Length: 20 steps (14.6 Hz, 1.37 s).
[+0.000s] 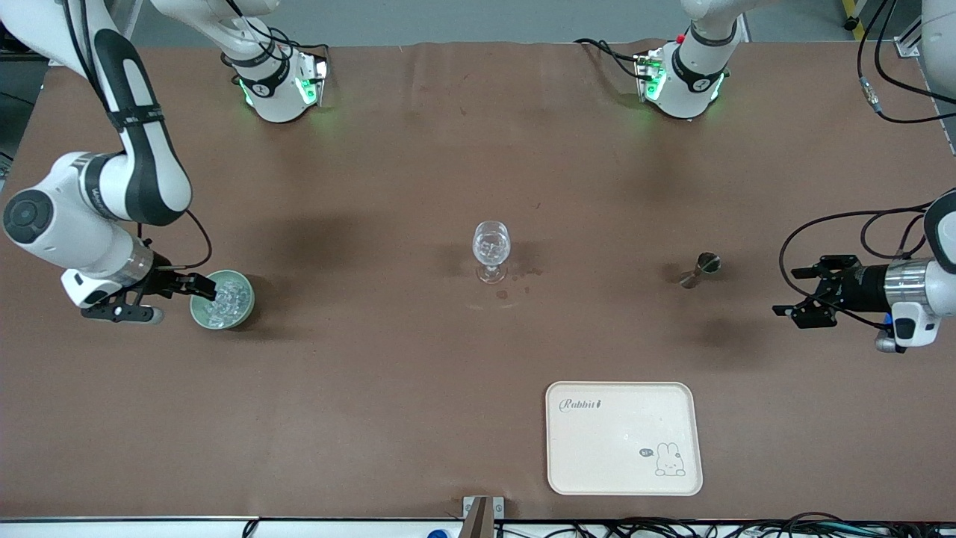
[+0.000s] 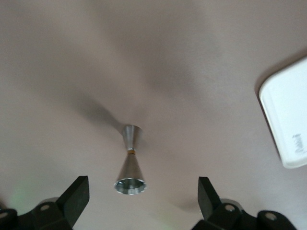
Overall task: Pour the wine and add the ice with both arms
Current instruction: 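Grasp ice with the right gripper while the left gripper grasps the jigger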
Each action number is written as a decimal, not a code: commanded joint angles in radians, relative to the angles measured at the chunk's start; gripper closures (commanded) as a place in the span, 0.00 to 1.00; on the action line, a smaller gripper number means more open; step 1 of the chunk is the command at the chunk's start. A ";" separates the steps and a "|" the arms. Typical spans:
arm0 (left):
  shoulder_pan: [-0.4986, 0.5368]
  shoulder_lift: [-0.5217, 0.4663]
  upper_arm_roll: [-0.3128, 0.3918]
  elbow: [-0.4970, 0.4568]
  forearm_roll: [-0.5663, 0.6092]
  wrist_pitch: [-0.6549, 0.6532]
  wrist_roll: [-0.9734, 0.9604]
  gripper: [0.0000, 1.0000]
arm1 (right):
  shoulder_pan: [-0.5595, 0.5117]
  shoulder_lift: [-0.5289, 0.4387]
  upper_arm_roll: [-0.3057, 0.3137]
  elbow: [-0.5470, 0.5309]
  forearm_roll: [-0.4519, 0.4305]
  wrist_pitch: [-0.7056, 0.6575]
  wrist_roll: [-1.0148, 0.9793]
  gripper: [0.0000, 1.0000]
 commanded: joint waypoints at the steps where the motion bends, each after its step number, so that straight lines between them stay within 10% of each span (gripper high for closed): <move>1: 0.049 0.052 -0.008 0.006 -0.104 -0.054 -0.063 0.00 | 0.015 0.015 0.001 -0.052 0.018 0.072 0.068 0.06; 9: 0.137 0.167 -0.011 -0.132 -0.349 -0.085 -0.048 0.00 | 0.030 0.084 0.001 -0.054 0.018 0.127 0.140 0.26; 20: 0.137 0.261 -0.015 -0.160 -0.405 -0.086 0.086 0.08 | 0.019 0.089 0.001 -0.072 0.018 0.129 0.140 0.39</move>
